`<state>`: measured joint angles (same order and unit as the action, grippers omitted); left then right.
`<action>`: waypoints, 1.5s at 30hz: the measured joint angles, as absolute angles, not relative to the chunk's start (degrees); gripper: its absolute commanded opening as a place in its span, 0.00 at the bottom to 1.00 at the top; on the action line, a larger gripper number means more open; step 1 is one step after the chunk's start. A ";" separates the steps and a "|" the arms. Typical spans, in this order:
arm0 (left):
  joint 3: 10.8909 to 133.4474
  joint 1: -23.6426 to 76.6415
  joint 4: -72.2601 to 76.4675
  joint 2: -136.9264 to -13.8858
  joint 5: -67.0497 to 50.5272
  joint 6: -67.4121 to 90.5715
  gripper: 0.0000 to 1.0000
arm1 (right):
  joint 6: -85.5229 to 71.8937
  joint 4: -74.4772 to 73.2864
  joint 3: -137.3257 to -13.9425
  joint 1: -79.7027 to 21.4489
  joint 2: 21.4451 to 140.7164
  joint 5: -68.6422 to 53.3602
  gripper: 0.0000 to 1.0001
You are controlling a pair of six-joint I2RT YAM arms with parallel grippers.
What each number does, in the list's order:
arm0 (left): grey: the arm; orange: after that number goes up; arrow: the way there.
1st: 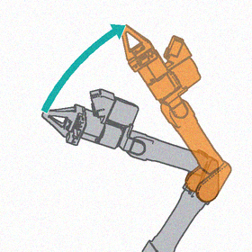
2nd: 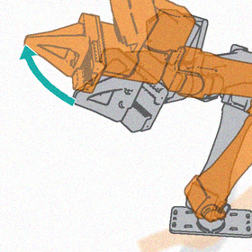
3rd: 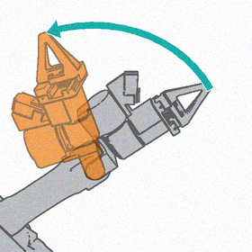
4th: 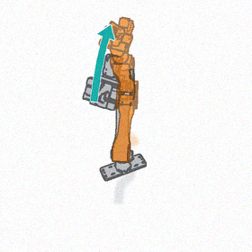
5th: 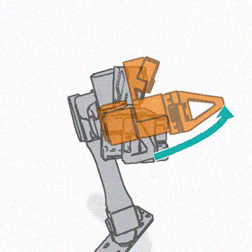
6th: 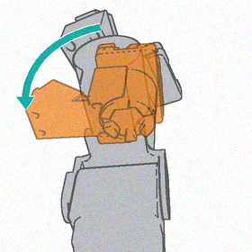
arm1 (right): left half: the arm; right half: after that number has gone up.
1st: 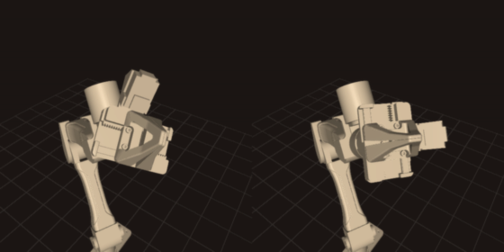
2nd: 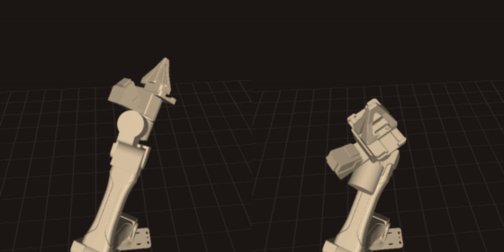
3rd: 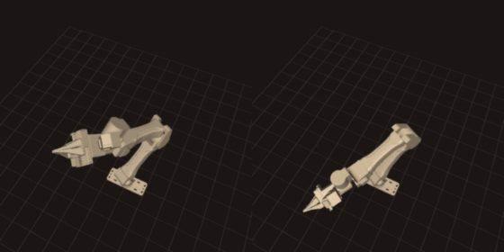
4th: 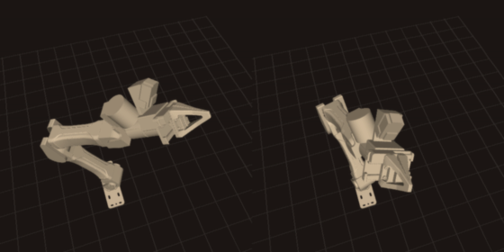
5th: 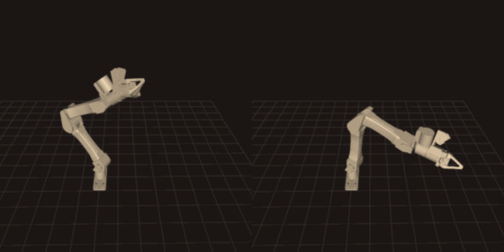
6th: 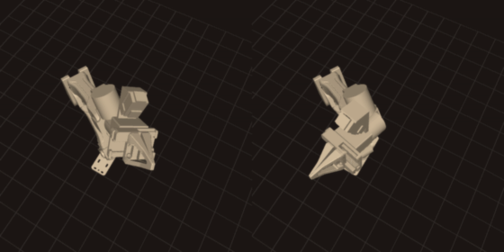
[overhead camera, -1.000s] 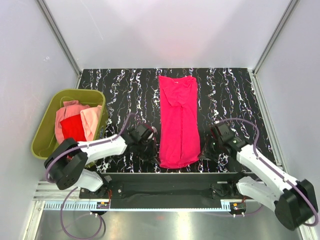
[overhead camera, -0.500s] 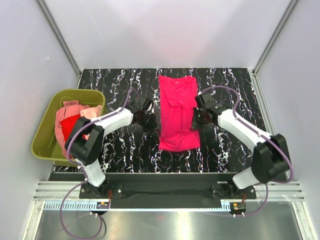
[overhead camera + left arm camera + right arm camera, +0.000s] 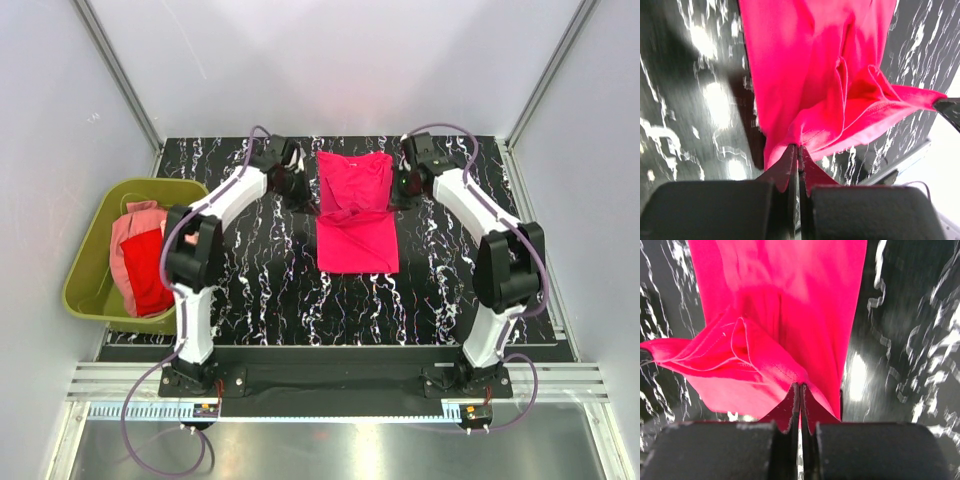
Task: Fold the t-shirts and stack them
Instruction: Fold the tshirt
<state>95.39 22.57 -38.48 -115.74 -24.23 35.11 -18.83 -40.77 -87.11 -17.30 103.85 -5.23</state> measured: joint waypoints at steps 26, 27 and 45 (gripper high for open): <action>122.19 15.90 -32.77 -140.88 -34.26 40.16 0.06 | -13.93 -38.30 -106.32 -9.17 124.46 -13.69 0.00; 122.39 15.88 -31.79 -141.18 -34.59 40.58 0.08 | -13.89 -38.17 -106.87 -8.88 124.92 -13.89 0.00; 111.22 13.15 -27.59 -135.59 -31.62 37.91 0.48 | -12.49 -40.88 -114.32 -6.52 130.67 -14.76 0.63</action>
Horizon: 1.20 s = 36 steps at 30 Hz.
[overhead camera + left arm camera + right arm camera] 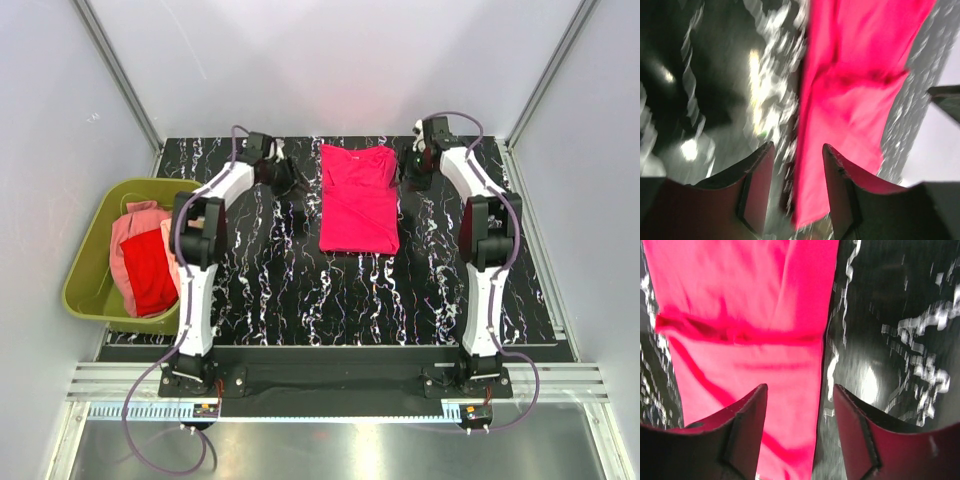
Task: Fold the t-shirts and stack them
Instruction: Fold the tshirt
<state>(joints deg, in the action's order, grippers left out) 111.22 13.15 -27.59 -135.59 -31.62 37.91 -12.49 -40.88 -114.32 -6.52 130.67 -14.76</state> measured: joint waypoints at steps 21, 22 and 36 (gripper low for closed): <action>64.79 22.59 -14.41 -108.60 -30.94 32.60 0.51 | -14.74 -35.22 -66.74 -5.34 104.31 -28.80 0.46; 64.40 22.72 -13.54 -108.60 -30.89 32.58 0.51 | -14.74 -34.72 -66.37 -5.30 104.36 -29.26 0.47; 64.49 25.30 -7.25 -110.19 -29.80 30.28 0.50 | -11.33 -29.61 -66.28 -5.26 108.40 -31.05 0.43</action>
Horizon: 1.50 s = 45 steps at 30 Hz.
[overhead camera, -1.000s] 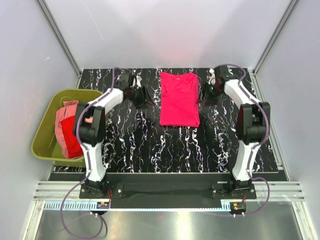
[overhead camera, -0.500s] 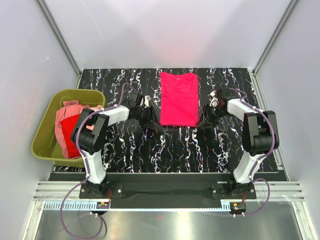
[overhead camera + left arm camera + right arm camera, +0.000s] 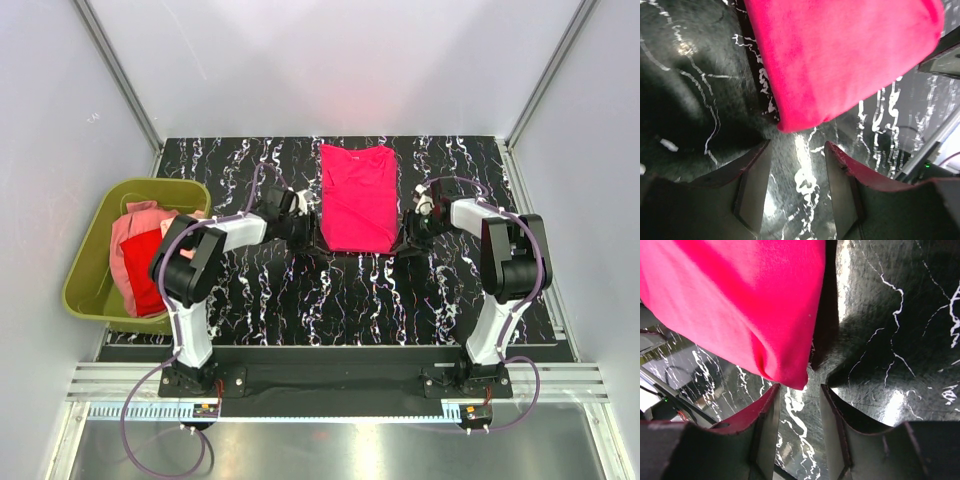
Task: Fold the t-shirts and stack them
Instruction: Fold the tshirt
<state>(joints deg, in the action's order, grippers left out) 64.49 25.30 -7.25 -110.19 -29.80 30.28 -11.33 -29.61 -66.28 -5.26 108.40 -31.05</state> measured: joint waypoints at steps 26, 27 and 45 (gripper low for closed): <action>68.73 27.73 -18.11 -110.59 -19.51 26.37 0.00 | -10.17 -30.02 -64.10 -5.26 105.03 -26.11 0.00; 68.14 27.90 -18.41 -110.04 -19.03 26.39 0.00 | -10.33 -30.17 -63.68 -5.26 104.33 -25.96 0.00; 57.32 28.75 -17.12 -100.66 -22.17 32.27 0.45 | -15.49 -33.08 -55.11 -5.96 94.37 -26.02 0.51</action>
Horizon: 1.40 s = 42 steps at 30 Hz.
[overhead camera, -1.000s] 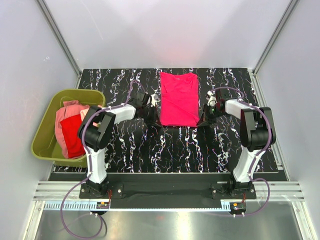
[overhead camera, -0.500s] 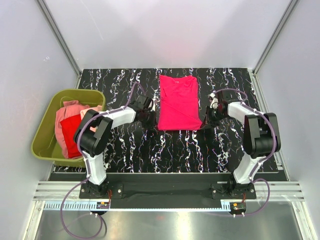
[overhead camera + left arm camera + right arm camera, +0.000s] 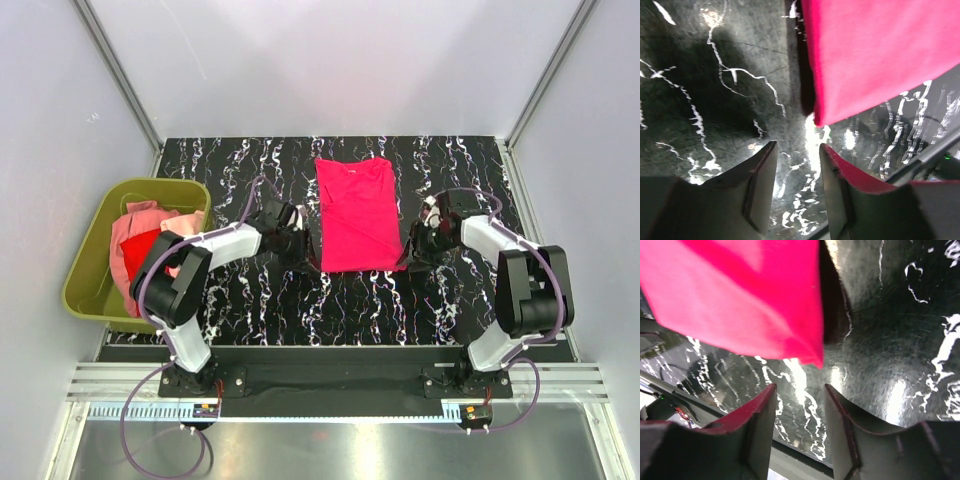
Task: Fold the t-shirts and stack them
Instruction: Fold the tshirt
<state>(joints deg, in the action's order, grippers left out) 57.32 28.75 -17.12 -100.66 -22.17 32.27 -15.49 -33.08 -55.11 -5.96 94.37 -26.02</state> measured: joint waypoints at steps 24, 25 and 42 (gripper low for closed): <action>89.73 23.00 -26.94 -124.05 -25.34 28.75 0.26 | -10.20 -36.03 -94.24 -5.96 124.75 -25.89 0.55; 90.35 23.00 -26.94 -124.49 -25.61 28.71 0.19 | -10.04 -36.12 -95.61 -5.96 126.13 -25.74 0.49; 91.70 22.98 -27.59 -126.02 -23.44 31.97 0.00 | -16.60 -25.43 -96.68 -5.96 129.86 -28.71 0.52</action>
